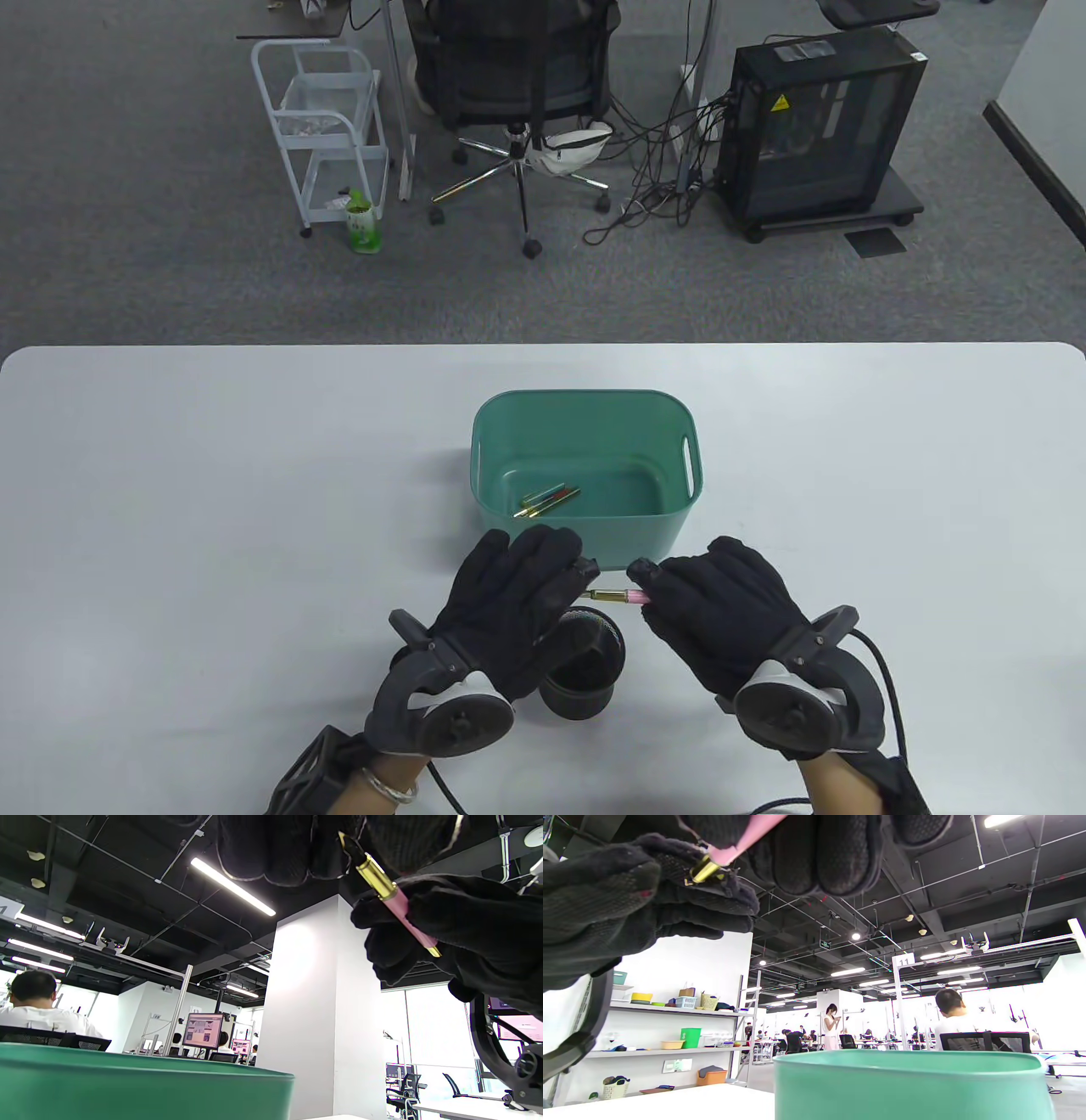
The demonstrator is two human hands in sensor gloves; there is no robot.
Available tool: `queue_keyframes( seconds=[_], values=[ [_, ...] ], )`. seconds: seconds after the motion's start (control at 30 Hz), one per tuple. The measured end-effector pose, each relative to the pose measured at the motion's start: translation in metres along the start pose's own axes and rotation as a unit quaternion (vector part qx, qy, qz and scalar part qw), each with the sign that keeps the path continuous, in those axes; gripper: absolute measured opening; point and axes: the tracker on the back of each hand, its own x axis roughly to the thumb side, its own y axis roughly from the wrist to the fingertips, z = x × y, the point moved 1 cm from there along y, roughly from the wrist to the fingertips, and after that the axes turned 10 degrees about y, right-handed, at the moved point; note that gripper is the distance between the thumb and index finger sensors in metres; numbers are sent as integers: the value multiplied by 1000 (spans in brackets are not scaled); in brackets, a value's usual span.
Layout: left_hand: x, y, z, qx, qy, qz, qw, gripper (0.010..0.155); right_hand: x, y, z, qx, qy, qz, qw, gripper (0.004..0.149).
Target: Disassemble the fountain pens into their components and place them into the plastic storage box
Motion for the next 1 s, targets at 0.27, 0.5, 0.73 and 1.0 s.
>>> queue_keyframes(
  seconds=[0.27,0.5,0.73,1.0],
  values=[
    [2,0,0,8,0,-6,1000,47,7,0,6,15,3,-13,1000,46],
    [4,1,-1,10,-4,-19,1000,43,10,1,8,20,10,-18,1000,46],
    [2,1,1,17,-37,-35,999,45,16,-1,8,2,23,-32,999,45],
    [1,1,1,18,-34,-25,999,49,16,-1,7,-1,13,-36,999,45]
  ],
)
